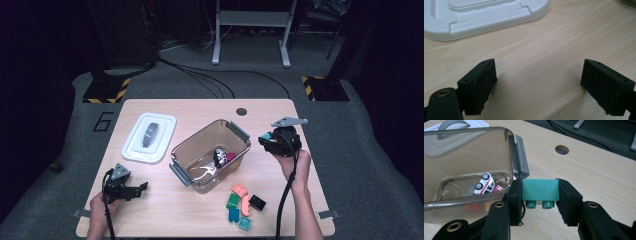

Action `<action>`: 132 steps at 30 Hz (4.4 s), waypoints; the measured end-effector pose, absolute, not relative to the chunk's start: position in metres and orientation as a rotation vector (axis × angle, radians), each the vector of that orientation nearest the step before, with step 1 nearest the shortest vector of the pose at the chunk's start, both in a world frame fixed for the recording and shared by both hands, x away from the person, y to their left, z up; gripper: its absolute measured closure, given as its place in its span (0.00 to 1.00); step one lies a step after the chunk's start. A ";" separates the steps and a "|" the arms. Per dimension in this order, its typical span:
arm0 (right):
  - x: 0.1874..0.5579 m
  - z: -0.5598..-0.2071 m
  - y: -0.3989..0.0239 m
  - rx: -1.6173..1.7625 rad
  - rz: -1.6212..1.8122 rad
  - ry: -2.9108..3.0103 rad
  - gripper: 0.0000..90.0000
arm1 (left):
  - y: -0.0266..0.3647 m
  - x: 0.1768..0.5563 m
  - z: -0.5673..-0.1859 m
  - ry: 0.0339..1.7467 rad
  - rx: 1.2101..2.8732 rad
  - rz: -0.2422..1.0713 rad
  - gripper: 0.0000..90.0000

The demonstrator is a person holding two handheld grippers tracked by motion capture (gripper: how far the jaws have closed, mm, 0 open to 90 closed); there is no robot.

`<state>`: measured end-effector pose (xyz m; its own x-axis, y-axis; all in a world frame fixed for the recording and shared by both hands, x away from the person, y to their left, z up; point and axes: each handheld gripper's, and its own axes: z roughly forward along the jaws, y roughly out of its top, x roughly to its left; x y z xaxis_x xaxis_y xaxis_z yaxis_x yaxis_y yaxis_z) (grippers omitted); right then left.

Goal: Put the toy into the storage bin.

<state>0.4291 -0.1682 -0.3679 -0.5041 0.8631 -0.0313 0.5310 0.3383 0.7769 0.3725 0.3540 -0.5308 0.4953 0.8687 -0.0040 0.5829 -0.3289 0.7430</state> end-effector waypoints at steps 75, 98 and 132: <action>0.370 -0.430 -0.163 1.203 0.965 2.365 0.17 | 0.354 0.372 -0.531 1.191 2.040 0.524 0.14; 0.336 -0.484 -0.155 1.206 0.862 2.558 0.52 | 0.354 0.372 -0.531 1.193 2.039 0.523 0.14; 0.344 -0.487 -0.150 1.464 0.749 2.577 0.63 | 0.354 0.372 -0.531 1.193 2.039 0.523 0.14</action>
<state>0.3436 -0.1497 -0.4867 -0.5387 0.8266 0.1630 0.7853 0.4225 0.4525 0.3723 0.3537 -0.5310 0.4928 0.8701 -0.0070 0.5842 -0.3249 0.7438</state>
